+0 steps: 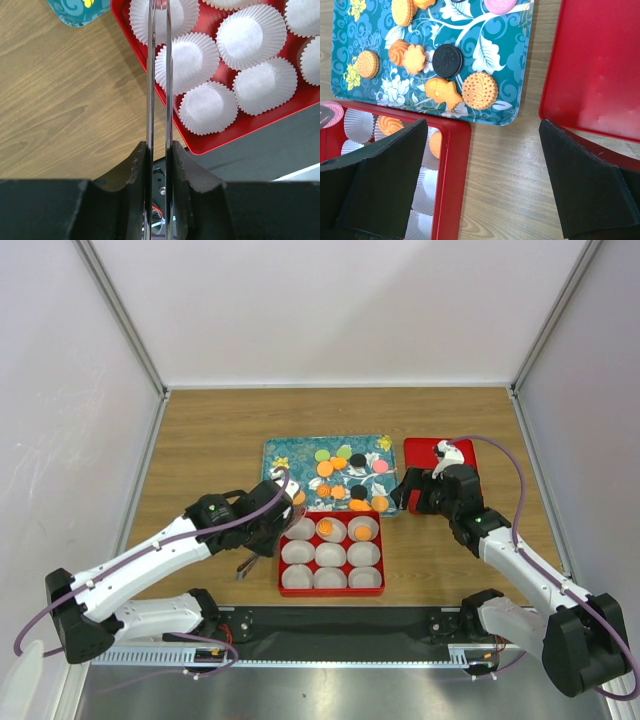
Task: Pack the cookies
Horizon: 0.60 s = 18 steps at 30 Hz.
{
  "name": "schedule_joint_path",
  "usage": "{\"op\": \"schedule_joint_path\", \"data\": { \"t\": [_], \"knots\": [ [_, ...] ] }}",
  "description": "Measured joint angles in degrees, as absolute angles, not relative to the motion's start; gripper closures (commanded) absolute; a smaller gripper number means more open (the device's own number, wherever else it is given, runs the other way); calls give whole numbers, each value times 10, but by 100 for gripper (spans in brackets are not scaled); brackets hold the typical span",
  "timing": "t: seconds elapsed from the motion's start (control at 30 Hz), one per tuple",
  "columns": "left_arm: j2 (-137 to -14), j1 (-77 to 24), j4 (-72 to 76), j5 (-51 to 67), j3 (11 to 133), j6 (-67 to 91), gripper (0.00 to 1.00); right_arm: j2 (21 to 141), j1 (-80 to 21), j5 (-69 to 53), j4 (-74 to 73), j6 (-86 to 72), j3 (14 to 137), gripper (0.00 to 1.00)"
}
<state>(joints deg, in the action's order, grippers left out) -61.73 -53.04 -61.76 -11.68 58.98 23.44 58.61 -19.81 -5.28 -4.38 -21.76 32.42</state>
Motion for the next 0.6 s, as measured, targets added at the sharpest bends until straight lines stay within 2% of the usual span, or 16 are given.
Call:
{"op": "schedule_joint_path", "data": {
  "t": [0.6],
  "knots": [
    [-609, -535, -615, -115, 569, 239, 71, 586, -199, -53, -44, -218, 324, 0]
  ]
}}
